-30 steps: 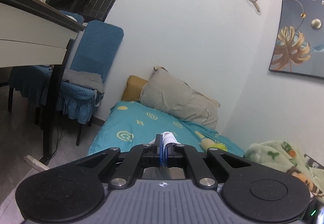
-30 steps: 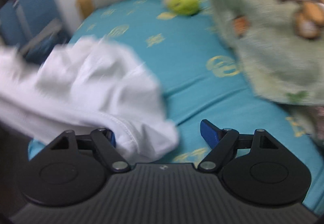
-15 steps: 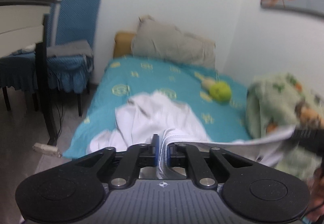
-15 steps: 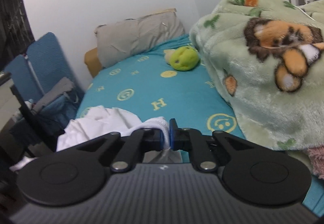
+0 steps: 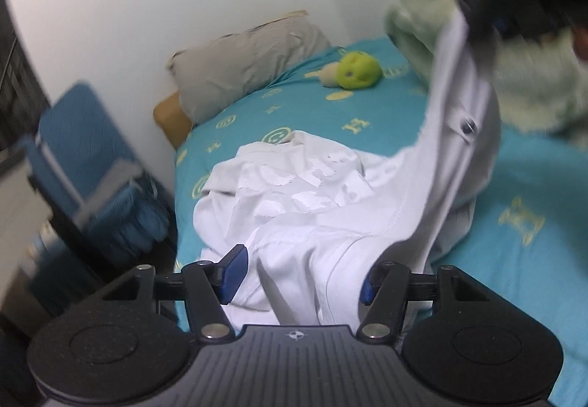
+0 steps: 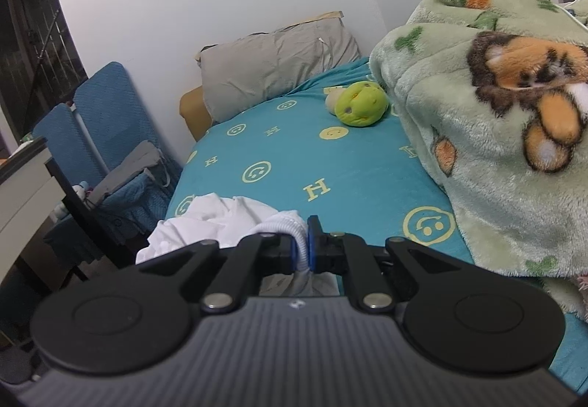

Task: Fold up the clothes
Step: 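Raise the T-shirt with both grippers and shake it open in the air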

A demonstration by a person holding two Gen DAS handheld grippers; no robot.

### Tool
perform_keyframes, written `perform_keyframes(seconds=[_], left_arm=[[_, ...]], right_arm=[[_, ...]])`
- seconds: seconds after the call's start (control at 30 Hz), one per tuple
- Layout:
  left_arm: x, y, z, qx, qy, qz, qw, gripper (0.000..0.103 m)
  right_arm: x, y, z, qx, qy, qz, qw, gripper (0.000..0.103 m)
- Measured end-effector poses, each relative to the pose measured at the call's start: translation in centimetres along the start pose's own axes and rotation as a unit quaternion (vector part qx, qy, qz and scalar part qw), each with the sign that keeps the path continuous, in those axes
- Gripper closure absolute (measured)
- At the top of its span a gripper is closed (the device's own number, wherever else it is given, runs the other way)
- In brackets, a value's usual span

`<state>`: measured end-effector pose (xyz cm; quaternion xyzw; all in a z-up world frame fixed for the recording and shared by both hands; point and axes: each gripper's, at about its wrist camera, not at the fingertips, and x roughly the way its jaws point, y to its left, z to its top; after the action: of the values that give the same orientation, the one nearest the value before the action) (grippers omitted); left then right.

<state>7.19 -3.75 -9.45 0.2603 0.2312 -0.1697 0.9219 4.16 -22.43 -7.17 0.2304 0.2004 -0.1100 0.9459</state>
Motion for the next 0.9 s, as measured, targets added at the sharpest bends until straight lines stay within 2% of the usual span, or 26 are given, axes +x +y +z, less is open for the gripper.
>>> perform_keyframes(seconds=[0.23, 0.27, 0.33, 0.4, 0.47, 0.5, 0.53, 0.63, 0.7, 0.77, 0.9], left_arm=[[2.0, -1.5, 0.3, 0.015, -0.017, 0.053, 0.9983, 0.039], [2.2, -1.2, 0.4, 0.004, -0.02, 0.066, 0.9976, 0.039], [1.9, 0.9, 0.8, -0.053, -0.038, 0.095, 0.9933, 0.04], [1.7, 3.1, 1.2, -0.11, -0.055, 0.125, 0.9844, 0.04], [1.0, 5.3, 1.4, -0.164, -0.07, 0.145, 0.9732, 0.04], [0.5, 6.3, 1.5, -0.19, -0.079, 0.154, 0.9665, 0.04], [0.1, 7.2, 1.6, -0.212, -0.085, 0.162, 0.9599, 0.04], [-1.2, 9.3, 1.8, -0.258, -0.096, 0.184, 0.9435, 0.04], [-1.9, 10.2, 1.9, -0.276, -0.099, 0.185, 0.9382, 0.039], [-2.3, 10.6, 1.7, -0.283, -0.097, 0.178, 0.9376, 0.039], [-2.8, 9.4, 1.8, -0.245, -0.092, 0.175, 0.9491, 0.035]], right_arm=[[0.2, 0.2, -0.2, -0.014, 0.014, 0.001, 1.0, 0.092], [0.5, 0.2, -0.2, -0.021, 0.021, 0.0, 1.0, 0.092], [1.0, 0.4, -0.6, -0.037, 0.035, -0.009, 0.999, 0.092], [1.7, 0.6, -1.0, -0.052, 0.059, -0.021, 0.997, 0.09], [2.5, 0.7, -1.7, -0.07, 0.087, -0.032, 0.993, 0.08], [2.9, 0.8, -2.1, -0.082, 0.103, -0.037, 0.991, 0.06], [3.4, 0.9, -2.6, -0.093, 0.118, -0.042, 0.988, 0.047], [3.9, 0.8, -3.6, -0.121, 0.154, -0.049, 0.979, 0.045], [4.0, 0.6, -4.1, -0.137, 0.173, -0.05, 0.974, 0.044], [4.0, 0.4, -4.6, -0.153, 0.191, -0.05, 0.968, 0.039], [2.2, -1.5, -2.1, -0.082, 0.116, -0.09, 0.986, 0.037]])
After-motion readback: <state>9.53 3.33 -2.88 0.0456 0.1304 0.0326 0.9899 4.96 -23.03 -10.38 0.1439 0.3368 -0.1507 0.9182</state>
